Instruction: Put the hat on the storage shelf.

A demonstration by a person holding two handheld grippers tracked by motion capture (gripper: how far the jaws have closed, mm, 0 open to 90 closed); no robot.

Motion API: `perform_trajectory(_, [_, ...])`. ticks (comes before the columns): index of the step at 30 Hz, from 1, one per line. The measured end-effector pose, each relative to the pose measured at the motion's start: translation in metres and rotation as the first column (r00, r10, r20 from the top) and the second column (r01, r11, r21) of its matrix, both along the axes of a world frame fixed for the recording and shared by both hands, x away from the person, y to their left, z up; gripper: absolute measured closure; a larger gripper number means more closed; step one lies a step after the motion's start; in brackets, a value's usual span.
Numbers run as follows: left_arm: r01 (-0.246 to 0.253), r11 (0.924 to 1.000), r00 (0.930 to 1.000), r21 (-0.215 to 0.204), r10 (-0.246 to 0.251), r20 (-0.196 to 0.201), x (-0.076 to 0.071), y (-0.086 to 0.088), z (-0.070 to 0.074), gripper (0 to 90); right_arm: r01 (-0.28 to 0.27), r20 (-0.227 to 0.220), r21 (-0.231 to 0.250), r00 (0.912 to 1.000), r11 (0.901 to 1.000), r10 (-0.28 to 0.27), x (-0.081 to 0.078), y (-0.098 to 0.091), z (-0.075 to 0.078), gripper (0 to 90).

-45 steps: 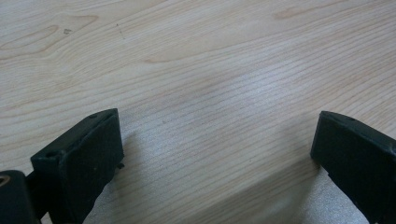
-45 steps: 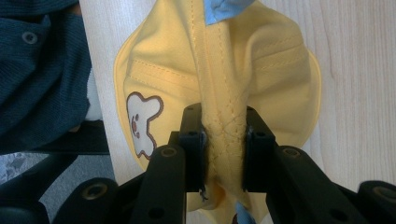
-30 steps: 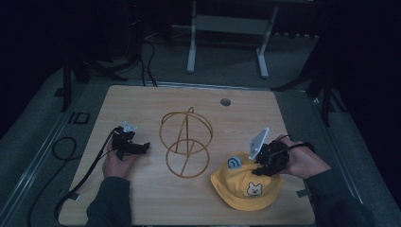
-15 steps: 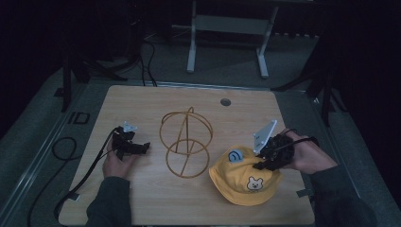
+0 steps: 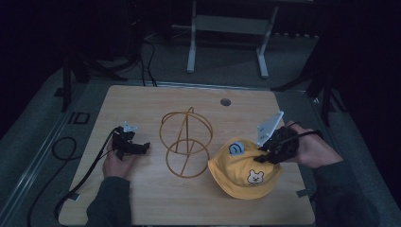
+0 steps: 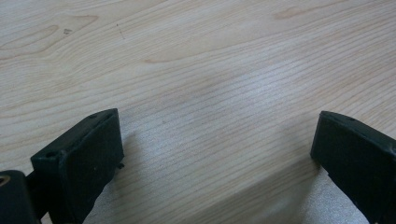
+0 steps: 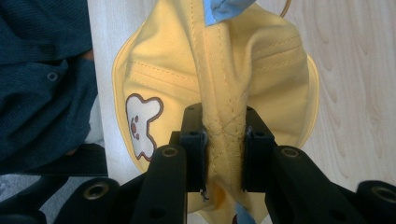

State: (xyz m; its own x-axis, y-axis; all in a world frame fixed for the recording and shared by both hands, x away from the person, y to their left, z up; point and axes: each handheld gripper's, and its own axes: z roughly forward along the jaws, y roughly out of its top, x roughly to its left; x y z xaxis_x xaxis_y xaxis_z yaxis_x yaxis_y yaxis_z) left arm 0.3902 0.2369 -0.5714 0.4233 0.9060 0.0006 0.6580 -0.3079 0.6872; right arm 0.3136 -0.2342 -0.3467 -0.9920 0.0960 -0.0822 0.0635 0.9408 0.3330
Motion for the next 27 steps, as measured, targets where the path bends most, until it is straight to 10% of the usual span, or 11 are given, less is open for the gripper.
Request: perform_trajectory(27, [0.000,1.0000,1.0000,0.000,0.000,0.000,0.000,0.000,0.000,2.1,-0.012,0.020,0.105,0.9998,0.9943,0.010,0.006,-0.009,0.025,75.5])
